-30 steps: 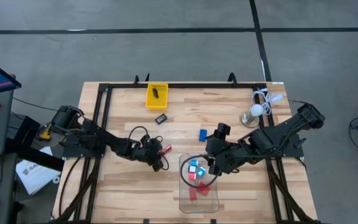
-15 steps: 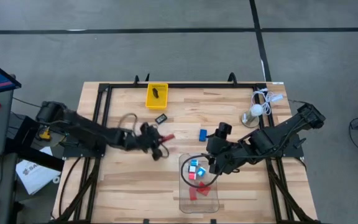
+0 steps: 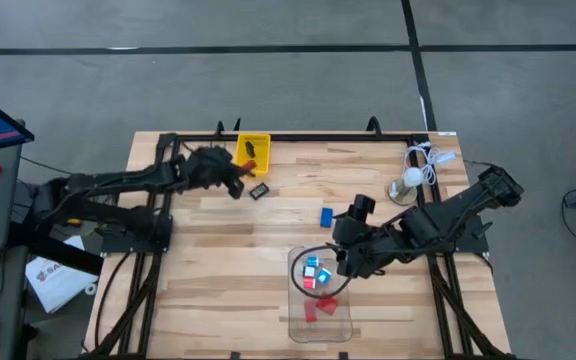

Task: Pick & Place Office items
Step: Put the left red digital clock into the yellow bin

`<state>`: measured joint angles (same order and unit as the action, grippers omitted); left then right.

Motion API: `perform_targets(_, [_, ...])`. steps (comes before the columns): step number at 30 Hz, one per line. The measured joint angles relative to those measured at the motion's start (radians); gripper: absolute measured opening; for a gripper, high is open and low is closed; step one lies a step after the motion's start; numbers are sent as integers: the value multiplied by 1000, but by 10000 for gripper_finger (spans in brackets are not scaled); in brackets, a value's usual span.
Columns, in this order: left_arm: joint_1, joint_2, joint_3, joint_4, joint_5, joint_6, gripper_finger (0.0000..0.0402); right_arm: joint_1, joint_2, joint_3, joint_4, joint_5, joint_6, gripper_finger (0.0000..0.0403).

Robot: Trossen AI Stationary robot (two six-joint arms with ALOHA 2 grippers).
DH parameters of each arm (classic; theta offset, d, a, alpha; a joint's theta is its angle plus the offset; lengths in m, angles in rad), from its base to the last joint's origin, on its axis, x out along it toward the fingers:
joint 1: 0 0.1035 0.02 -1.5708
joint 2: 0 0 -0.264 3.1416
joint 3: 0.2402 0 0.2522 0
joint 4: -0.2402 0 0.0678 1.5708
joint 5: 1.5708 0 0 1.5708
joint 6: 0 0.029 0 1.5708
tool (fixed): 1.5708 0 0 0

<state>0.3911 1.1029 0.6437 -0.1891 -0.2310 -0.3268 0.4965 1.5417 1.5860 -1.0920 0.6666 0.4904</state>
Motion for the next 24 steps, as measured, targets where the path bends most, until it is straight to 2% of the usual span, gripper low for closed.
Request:
perform_targets(2, [62, 25, 0, 28, 41, 6, 55, -5, 0, 0, -4, 0, -1, 302])
perform_targets(6, [188, 83, 0, 141, 255, 3, 55, -16, 0, 0, -7, -1, -14, 302])
perform_targets(8, [239, 120, 6, 169, 317, 1, 55, -16, 0, 0, -7, -4, -19, 302])
perform_targets(11, [276, 194, 50, 169, 366, 149, 55, -15, 0, 0, -8, -6, -27, 302])
perform_targets(15, [285, 295, 116, 144, 368, 237, 55, -13, 1, 0, -8, -11, -27, 302])
perform_targets(21, [285, 433, 237, -8, 257, 303, 55, 2, 1, 0, -9, -11, -22, 302])
perform_targets(24, [285, 459, 262, -48, 198, 327, 55, 11, 1, 0, -9, -11, -20, 302])
